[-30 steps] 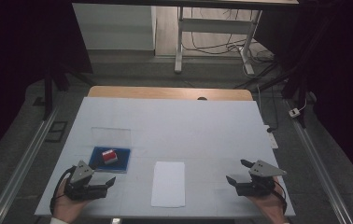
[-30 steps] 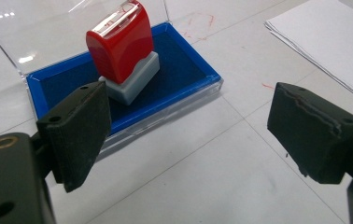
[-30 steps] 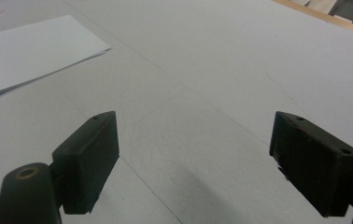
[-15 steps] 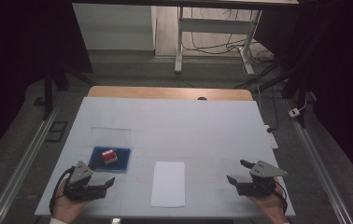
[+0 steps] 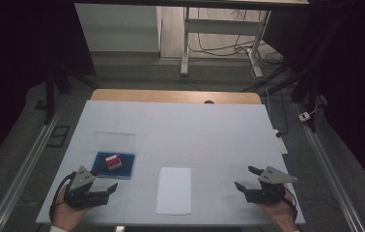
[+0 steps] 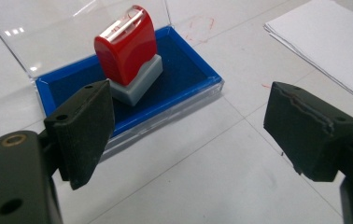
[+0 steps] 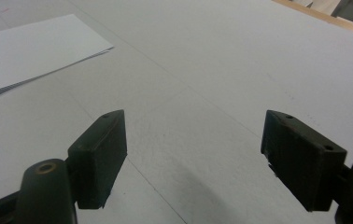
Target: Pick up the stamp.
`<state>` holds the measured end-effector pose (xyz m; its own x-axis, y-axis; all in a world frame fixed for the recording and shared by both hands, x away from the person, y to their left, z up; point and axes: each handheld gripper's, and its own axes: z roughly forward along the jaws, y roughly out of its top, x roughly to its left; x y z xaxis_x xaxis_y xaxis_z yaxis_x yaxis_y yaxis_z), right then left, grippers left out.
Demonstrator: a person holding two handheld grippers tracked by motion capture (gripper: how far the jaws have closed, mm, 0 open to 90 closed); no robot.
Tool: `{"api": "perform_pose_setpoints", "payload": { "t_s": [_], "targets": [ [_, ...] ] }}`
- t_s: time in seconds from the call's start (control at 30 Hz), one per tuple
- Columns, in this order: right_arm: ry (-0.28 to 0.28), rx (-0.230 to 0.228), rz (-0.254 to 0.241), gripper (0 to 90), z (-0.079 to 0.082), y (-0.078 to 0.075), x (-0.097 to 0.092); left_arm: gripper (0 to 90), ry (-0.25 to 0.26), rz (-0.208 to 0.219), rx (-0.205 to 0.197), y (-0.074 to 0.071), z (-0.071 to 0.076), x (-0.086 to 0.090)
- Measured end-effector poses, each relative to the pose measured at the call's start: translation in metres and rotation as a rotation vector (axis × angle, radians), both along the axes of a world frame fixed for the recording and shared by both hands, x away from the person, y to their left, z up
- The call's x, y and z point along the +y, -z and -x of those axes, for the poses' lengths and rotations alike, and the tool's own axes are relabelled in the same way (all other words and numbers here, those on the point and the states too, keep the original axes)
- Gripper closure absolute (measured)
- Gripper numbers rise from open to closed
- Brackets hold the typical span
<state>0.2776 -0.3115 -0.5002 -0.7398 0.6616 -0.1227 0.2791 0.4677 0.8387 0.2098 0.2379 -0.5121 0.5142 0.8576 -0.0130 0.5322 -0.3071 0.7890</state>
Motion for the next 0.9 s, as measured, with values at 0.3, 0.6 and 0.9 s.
{"api": "perform_pose_setpoints", "payload": {
  "t_s": [0.3,0.6,0.9],
  "targets": [
    [-0.001,0.003,-0.019,22.2,0.000,0.001,-0.002,17.1,0.019,-0.013,-0.003,-0.016,-0.003,0.000],
    [-0.002,0.012,-0.009,22.3,0.000,0.003,-0.002,21.2,0.056,-0.057,-0.004,-0.034,-0.019,0.001],
    [-0.002,0.023,0.004,22.8,-0.001,0.006,0.000,22.0,0.090,-0.083,0.006,-0.047,-0.043,0.006]
  ]
}}
